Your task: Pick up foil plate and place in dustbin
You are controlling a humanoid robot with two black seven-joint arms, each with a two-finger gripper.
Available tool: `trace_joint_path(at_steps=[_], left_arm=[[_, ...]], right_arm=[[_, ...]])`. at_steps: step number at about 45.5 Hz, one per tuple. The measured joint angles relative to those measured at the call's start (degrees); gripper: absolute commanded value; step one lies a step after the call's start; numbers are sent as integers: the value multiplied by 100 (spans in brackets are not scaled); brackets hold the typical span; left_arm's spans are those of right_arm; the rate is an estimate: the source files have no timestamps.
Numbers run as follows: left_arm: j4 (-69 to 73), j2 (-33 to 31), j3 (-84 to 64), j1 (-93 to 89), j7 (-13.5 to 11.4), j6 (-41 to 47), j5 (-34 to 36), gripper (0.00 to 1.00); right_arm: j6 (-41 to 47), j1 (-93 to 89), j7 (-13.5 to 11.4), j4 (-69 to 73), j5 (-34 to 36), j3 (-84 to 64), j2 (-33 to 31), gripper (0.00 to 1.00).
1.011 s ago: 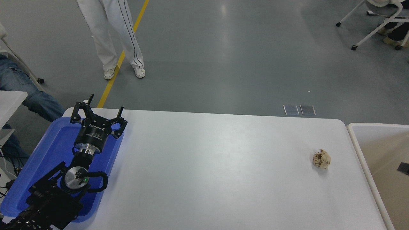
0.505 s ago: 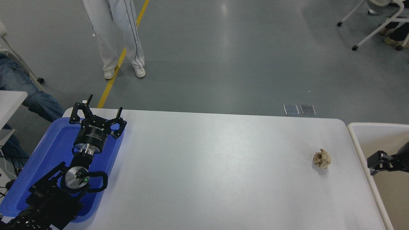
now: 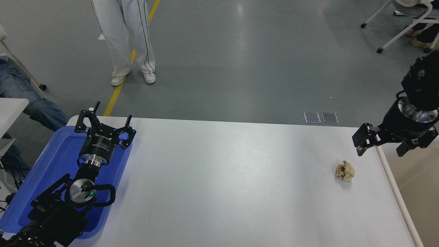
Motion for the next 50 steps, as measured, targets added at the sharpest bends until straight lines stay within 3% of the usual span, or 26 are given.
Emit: trace_joint_path(at_steps=[20,50], left_arm=[[2,0,-3,0,0,0,0,100],[-4,0,-1,-5,0,0,3,100]], right_arm=[[50,1018,0,70,5,270,98,100],[57,1443,0,98,0,-138,750,100]])
